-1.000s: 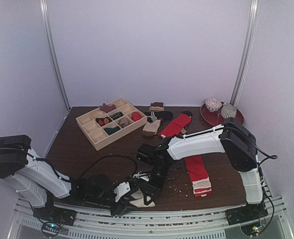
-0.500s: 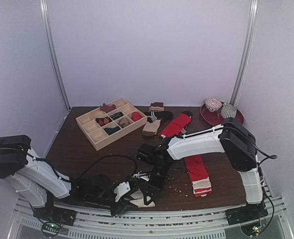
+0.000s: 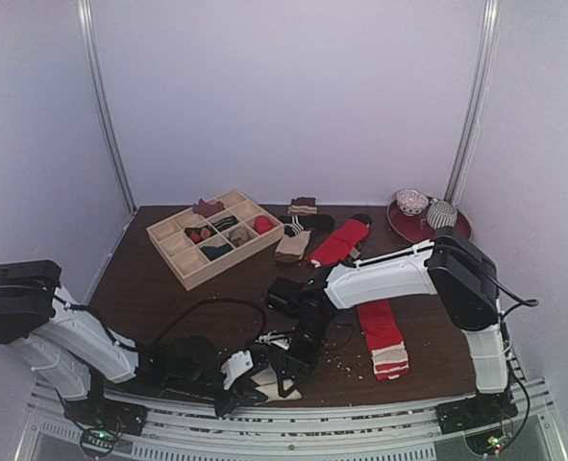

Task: Roll the socks
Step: Roll a pair of socks at the center of the board.

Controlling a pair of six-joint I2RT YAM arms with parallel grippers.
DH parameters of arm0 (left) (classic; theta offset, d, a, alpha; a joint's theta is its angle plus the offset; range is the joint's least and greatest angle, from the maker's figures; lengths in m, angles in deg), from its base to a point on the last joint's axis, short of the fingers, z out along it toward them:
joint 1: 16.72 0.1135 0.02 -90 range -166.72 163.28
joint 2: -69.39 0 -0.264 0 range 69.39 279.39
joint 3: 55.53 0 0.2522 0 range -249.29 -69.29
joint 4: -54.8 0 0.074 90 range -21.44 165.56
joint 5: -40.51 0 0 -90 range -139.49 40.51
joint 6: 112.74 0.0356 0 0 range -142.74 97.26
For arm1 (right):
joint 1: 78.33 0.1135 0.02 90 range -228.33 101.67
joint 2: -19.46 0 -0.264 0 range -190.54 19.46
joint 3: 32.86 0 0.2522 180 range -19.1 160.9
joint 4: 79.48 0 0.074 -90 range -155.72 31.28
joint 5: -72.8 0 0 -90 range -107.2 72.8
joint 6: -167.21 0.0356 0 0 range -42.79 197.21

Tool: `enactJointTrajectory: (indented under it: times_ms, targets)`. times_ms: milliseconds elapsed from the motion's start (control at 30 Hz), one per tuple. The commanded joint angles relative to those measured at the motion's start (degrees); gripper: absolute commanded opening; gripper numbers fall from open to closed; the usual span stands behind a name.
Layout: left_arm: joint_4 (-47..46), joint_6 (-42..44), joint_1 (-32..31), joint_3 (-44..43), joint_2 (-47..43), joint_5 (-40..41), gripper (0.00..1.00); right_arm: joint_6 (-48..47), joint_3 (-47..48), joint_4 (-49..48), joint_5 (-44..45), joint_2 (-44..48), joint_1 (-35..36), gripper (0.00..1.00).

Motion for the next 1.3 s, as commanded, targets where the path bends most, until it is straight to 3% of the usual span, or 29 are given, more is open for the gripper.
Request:
enactJointTrajectory:
  times_ms: [0, 233, 433, 667, 867, 1033, 1167, 1267]
  targets:
    - [-3.6, -1.3, -0.3, 2.7, 0.8, 0.0, 0.0, 2.7, -3.1, -6.8, 10.3, 3.1, -0.7, 0.4]
    - [-3.3, -0.7, -0.2, 3.5, 0.9, -0.3, 0.0, 8.0, -6.2, -23.7, 12.0, 11.3, -3.8, 0.52]
    - [-3.3, -0.6, -0.3, 2.8, 2.3, -1.4, 0.0, 8.8, -1.0, -25.3, 7.0, 5.0, -3.8, 0.53]
    - [-3.9, -1.2, -0.2, 3.0, 2.7, -1.7, 0.0, 9.8, -2.5, -26.7, 2.3, 2.1, -2.7, 0.54]
    - [-3.6, -0.9, -0.2, 2.6, 3.2, -2.2, 0.0, 10.1, -2.8, -26.3, 4.5, 0.7, -1.1, 0.53]
    - [-3.5, -1.1, -0.3, 2.6, 3.1, -2.3, 0.0, 9.7, -2.3, -25.0, 9.4, 0.0, -0.2, 0.43]
    - [-4.0, -1.3, -0.3, 2.8, 3.4, -2.4, 0.0, 8.7, -2.3, -21.5, 16.6, -0.4, 0.2, 0.21]
    - [-4.0, -1.4, -0.2, 2.7, 3.6, -2.6, 0.0, 8.7, -2.9, -19.6, 24.0, -0.4, 0.8, 0.1]
